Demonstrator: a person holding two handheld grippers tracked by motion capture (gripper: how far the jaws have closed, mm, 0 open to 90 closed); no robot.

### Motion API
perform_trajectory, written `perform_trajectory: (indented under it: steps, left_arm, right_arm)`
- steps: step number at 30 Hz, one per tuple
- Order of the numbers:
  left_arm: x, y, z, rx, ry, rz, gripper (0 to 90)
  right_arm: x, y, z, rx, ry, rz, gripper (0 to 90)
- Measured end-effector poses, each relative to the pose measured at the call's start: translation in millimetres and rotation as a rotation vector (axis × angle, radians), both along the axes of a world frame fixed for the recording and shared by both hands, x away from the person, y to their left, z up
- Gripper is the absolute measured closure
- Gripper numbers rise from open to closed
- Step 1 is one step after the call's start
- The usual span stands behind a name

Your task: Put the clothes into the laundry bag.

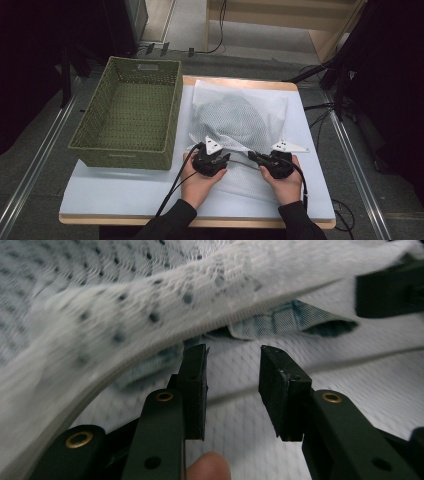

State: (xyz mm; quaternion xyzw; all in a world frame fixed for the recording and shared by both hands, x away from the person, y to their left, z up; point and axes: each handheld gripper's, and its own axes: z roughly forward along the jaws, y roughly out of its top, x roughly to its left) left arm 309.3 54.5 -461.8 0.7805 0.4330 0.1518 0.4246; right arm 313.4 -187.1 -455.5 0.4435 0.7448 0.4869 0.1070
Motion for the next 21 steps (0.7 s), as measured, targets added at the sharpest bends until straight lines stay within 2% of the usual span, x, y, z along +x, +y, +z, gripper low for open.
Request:
perform_trajectory:
  steps: [3,6,8,10,13,17,19,21]
  left_arm:
    - [-16.2,13.4,5.9,0.010,-0.040,0.001,63.7]
    - [-37.0,35.4,7.3,0.048,-0.077,-0.013,63.3]
    - [-46.0,52.0,6.5,0.067,-0.093,0.008,62.1]
    - [-51.7,70.4,6.4,0.068,-0.106,0.042,60.5]
    - [-57.9,93.5,6.1,0.042,-0.101,0.088,57.8]
    - [-64.8,106.8,6.9,0.023,-0.093,0.097,55.5]
    - [-67.6,109.1,7.7,0.024,-0.093,0.093,54.3]
    - [-69.8,109.3,7.4,0.013,-0.086,0.096,52.0]
  right_arm:
    - [-2.7,1.8,0.8,-0.007,-0.002,0.027,88.6]
    - [-5.4,1.4,0.1,-0.017,-0.008,0.049,86.4]
    - [-6.5,-0.2,-2.7,-0.023,-0.006,0.048,82.9]
    - [-7.9,-1.4,-5.0,-0.018,-0.010,0.047,71.5]
    - [-17.8,-5.7,-2.1,0.000,-0.111,0.031,45.7]
    - [-44.0,-26.4,12.3,0.032,-0.185,-0.021,39.3]
    - [-56.5,-39.9,14.6,0.036,-0.194,-0.069,39.1]
    - [-69.4,-55.8,10.5,0.021,-0.179,-0.154,39.0]
